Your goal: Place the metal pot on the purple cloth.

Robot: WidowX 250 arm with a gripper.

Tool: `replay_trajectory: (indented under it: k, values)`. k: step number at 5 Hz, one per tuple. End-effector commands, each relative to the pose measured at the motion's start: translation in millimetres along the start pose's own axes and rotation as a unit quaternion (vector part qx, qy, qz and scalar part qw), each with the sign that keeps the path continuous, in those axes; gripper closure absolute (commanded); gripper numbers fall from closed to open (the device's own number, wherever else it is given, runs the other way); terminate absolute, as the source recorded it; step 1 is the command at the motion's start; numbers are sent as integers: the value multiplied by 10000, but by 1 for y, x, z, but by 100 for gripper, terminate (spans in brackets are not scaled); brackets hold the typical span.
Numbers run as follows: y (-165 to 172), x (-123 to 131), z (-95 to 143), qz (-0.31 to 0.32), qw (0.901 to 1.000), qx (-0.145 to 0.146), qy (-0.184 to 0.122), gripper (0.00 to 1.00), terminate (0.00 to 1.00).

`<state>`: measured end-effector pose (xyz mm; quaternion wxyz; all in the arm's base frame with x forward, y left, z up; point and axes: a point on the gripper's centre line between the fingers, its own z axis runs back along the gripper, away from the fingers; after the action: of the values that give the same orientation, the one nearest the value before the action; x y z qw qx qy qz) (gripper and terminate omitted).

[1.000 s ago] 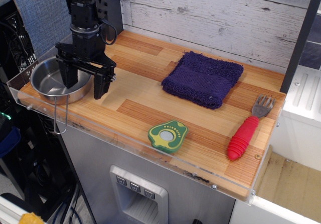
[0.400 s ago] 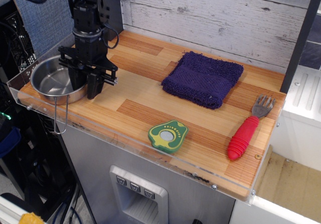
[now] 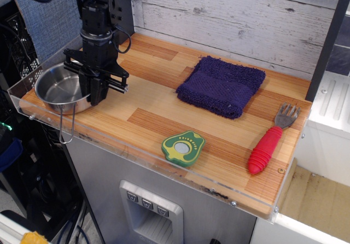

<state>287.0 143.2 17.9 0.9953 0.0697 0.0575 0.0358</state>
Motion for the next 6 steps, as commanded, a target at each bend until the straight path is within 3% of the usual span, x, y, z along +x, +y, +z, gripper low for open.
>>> replay_trajectory:
  k: [1,2,3,5,6]
  values:
    - [24,-11,45,529,9984,85,-181,100,0]
    - [18,-19,96,700,9962,310,-406,100,0]
    - [-18,-9,134,487,9970,175,-569,100,0]
    - [-117,24,147,-147,9937,-558,-966,100,0]
    - [-158,34,146,-443,9915,-705,-1005,100,0]
